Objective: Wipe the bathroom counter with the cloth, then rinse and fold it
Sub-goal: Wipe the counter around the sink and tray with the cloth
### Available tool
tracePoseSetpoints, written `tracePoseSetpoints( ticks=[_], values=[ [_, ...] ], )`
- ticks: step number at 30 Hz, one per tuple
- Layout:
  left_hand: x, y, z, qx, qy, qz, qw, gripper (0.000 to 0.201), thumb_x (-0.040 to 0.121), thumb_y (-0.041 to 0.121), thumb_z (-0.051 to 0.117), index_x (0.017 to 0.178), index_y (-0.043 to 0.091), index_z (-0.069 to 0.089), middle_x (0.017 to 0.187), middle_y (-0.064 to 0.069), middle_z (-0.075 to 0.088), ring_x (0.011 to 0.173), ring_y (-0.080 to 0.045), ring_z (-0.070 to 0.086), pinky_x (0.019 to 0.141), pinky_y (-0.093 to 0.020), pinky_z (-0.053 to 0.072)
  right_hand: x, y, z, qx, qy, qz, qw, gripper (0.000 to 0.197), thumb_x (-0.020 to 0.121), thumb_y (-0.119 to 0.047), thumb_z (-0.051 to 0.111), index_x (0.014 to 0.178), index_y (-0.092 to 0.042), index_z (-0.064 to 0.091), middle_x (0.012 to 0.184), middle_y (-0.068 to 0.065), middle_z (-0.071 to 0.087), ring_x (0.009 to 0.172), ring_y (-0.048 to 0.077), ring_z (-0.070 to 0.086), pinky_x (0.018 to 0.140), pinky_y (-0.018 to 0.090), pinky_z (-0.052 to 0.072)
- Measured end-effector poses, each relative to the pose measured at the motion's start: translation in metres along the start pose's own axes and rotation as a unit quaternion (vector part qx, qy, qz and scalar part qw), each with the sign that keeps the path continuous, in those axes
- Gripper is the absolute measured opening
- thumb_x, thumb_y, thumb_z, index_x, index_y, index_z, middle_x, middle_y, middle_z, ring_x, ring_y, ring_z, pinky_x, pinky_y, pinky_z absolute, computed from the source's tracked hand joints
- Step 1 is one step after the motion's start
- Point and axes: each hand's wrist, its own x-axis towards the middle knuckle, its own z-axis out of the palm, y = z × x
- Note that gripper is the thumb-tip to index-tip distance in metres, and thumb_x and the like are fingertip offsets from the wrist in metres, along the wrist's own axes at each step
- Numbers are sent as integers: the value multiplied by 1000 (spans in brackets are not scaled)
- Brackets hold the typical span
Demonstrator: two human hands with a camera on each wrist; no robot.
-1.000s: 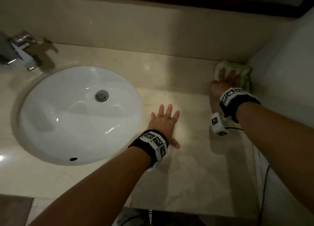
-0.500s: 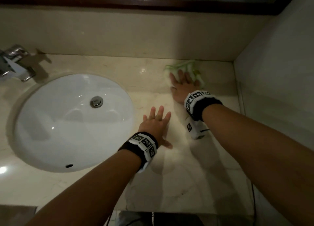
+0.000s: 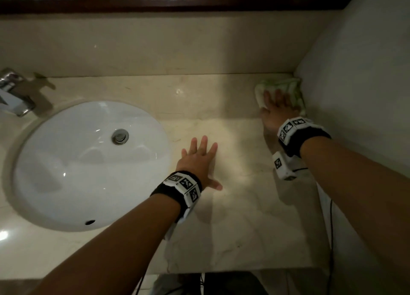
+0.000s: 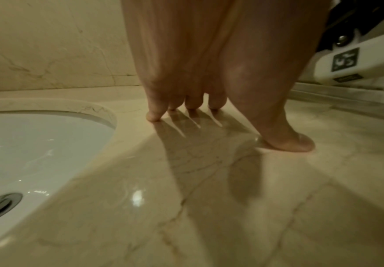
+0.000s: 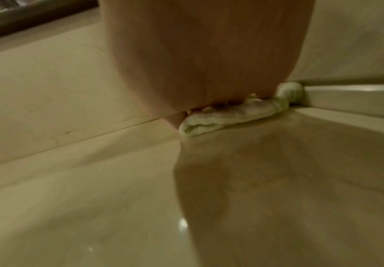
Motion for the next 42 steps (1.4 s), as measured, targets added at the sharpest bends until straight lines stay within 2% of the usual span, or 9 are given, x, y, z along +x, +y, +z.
tracePoseSetpoints(
  ticks=[8, 13, 16, 19, 24, 31, 34, 38, 42],
  values=[
    [0, 1, 0, 11, 6, 6, 1000, 127, 67, 69, 70, 153, 26, -12, 158, -7, -24, 145, -34, -18, 117, -55, 5, -75, -11, 55, 6, 25, -18, 1000, 57, 102, -45, 16, 151, -38, -11, 161, 1, -19, 148, 24, -17, 118, 51, -6],
    [-1, -1, -5, 22, -7, 12, 1000, 121, 71, 69, 66, 153, 24, -11, 159, -8, -22, 146, -35, -15, 118, -54, 10, -104, -16, 76, 1, 51, -26, 998, 59, 102, -42, 19, 153, -34, -9, 162, 3, -15, 148, 25, -14, 118, 54, -2],
    [-2, -11, -15, 20, 9, 34, 999, 106, 82, 64, 59, 154, 22, -7, 160, -7, -17, 148, -32, -9, 118, -50, 19, -92, -18, 69, 11, 24, -9, 1000, 57, 102, -44, 16, 152, -35, -11, 161, 2, -18, 148, 24, -17, 118, 53, -2],
    [-4, -38, -27, 28, 57, 19, 998, 102, 86, 63, 54, 154, 17, -7, 159, -11, -19, 147, -30, -12, 118, -46, 17, -72, -18, 57, 14, 40, 6, 999, 58, 102, -44, 19, 153, -35, -8, 162, 2, -16, 148, 25, -14, 117, 52, -1],
    [1, -89, -33, 60, 2, 22, 998, 133, 64, 76, 67, 152, 20, -15, 158, -7, -26, 146, -30, -18, 117, -50, 17, -15, -30, 16, 56, 29, 63, 996, 62, 98, -48, 19, 154, -32, -3, 162, 5, -11, 149, 30, -9, 117, 57, 1],
    [14, -81, -34, 110, -5, 6, 994, 145, 56, 68, 79, 151, 15, -18, 157, -13, -25, 146, -38, -14, 115, -48, 23, 38, -64, 10, 80, 36, 87, 992, 60, 103, -41, 21, 154, -29, -10, 161, 13, -16, 146, 37, -14, 116, 59, 1],
    [13, -84, -31, 99, -6, 11, 995, 145, 56, 69, 79, 151, 17, -18, 157, -11, -27, 146, -35, -16, 115, -48, 23, 30, -92, 8, 67, 22, 59, 996, 59, 103, -43, 20, 153, -34, -10, 161, 7, -17, 147, 33, -14, 116, 58, -2],
    [11, -85, -33, 82, -10, 17, 996, 145, 56, 68, 79, 151, 20, -19, 157, -7, -28, 146, -32, -18, 114, -48, 27, 5, -155, 25, 0, 34, -75, 997, 61, 97, -50, 14, 152, -37, -10, 161, 3, -19, 147, 29, -17, 114, 58, -8],
    [10, -86, -33, 69, -12, 16, 997, 145, 54, 67, 80, 151, 23, -18, 158, -5, -27, 146, -30, -19, 113, -48, 30, -16, -202, 39, -45, 18, -159, 986, 59, 102, -39, 22, 151, -38, -11, 160, -1, -22, 147, 25, -19, 115, 57, -7]
  ],
)
